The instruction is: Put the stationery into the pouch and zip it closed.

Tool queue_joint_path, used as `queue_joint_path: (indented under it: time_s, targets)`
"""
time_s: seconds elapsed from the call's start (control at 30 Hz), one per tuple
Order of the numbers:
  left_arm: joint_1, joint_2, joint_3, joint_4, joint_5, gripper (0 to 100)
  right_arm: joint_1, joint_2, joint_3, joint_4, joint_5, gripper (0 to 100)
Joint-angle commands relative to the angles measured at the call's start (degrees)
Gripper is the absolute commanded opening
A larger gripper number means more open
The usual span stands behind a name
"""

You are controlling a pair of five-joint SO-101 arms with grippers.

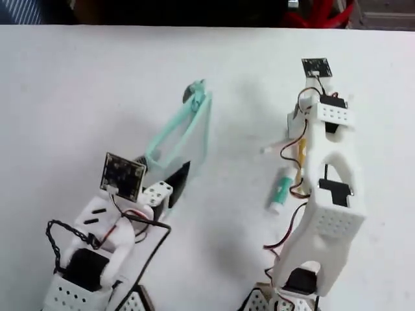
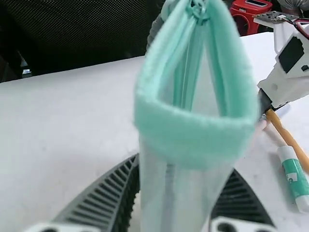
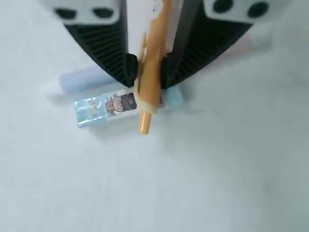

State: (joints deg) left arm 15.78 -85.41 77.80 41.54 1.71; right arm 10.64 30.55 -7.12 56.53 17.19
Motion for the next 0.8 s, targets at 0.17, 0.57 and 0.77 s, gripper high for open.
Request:
queue_joint_path:
  time_s: [0.17,0.57,0.77]
  targets:
    - [-0.31,-0.57,-0.62,-1.41,0.53,22,1.89,-7.69,-1.32,3.47,0.62,1.8]
    - [-0.13,-0.57,-0.62,-1.41,0.62,23,-9.89,-49.45,-1.32,20.44,-7.38,1.8]
    - [-0.13,-0.57,-0.62,-1.41,0.62,23,-31.69,-78.29,-0.97,14.81,-9.93,1.8]
